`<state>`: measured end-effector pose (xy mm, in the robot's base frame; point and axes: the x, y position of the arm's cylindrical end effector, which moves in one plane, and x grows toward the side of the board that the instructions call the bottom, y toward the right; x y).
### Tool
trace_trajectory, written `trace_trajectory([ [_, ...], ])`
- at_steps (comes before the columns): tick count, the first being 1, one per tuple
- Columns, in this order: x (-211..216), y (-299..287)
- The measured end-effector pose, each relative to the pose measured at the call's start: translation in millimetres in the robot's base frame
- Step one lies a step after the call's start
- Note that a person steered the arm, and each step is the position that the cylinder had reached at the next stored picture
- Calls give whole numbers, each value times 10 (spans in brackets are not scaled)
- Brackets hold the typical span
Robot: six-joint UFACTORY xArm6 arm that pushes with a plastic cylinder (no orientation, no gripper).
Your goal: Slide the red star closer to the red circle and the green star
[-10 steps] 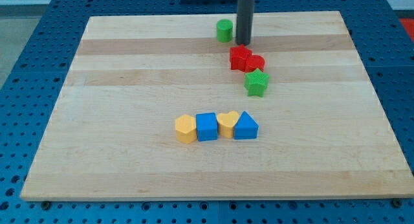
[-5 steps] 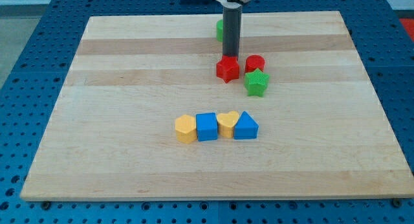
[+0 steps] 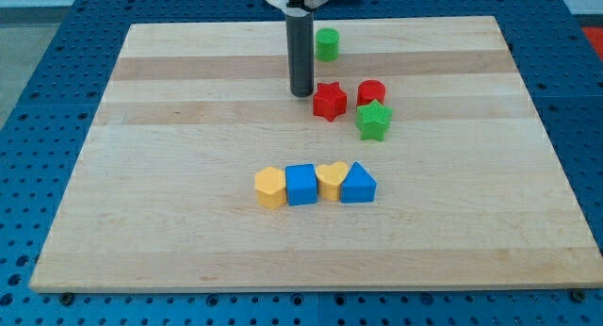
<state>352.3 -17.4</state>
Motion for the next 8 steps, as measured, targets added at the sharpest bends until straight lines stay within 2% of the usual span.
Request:
trace_trajectory([
  [6,221,246],
  [8,-29,22],
])
